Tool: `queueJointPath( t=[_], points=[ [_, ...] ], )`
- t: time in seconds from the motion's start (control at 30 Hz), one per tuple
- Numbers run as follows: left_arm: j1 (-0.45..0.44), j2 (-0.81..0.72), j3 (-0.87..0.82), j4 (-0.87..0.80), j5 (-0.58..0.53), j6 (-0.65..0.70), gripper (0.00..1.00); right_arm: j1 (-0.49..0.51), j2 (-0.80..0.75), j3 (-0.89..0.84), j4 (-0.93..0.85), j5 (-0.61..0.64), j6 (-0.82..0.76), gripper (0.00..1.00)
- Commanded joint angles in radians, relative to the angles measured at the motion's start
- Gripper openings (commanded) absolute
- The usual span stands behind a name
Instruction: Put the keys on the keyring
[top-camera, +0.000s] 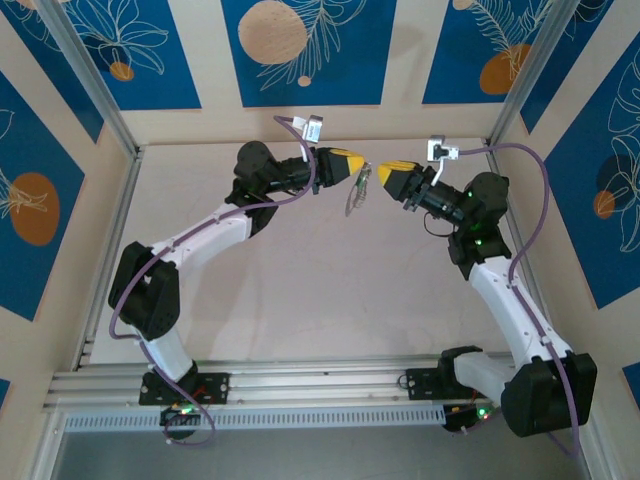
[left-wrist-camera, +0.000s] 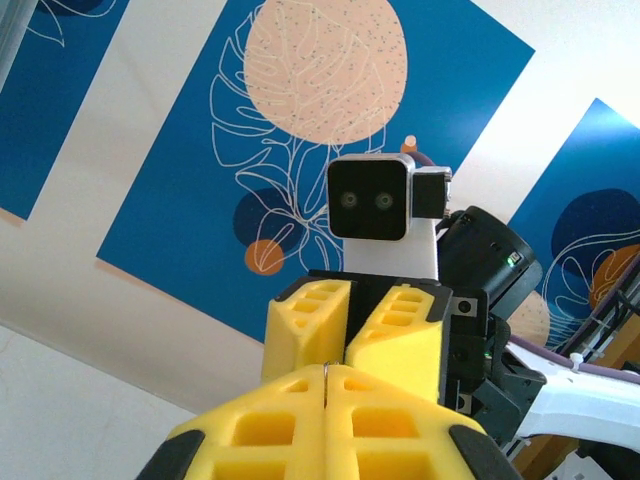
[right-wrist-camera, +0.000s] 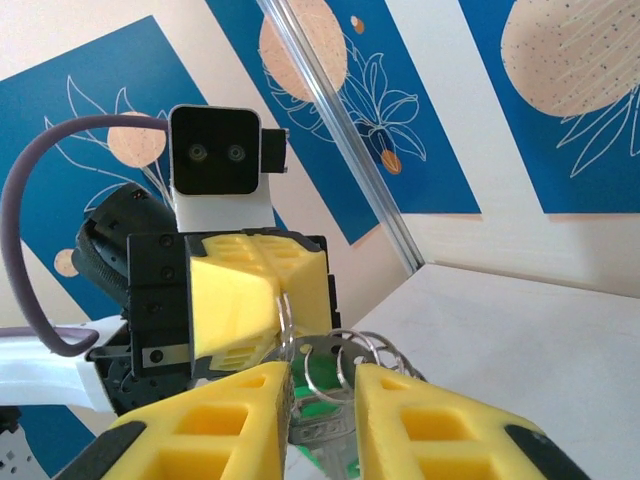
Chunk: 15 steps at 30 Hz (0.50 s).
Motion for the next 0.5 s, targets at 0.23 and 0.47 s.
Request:
queueJointPath(
  t=[0.23, 0.47],
  points=[
    [-0.016, -0.017, 0.023, 0.021, -0.013, 0.017, 0.00, 0.029, 0.035, 0.033, 0.084, -0.039, 0.024, 0.11],
    [-0.018, -0.013, 0.029, 0.016, -0.016, 0.022, 0.00, 0.048, 0.057, 0.033, 0.089, -0.045, 0.023, 0.00]
  ],
)
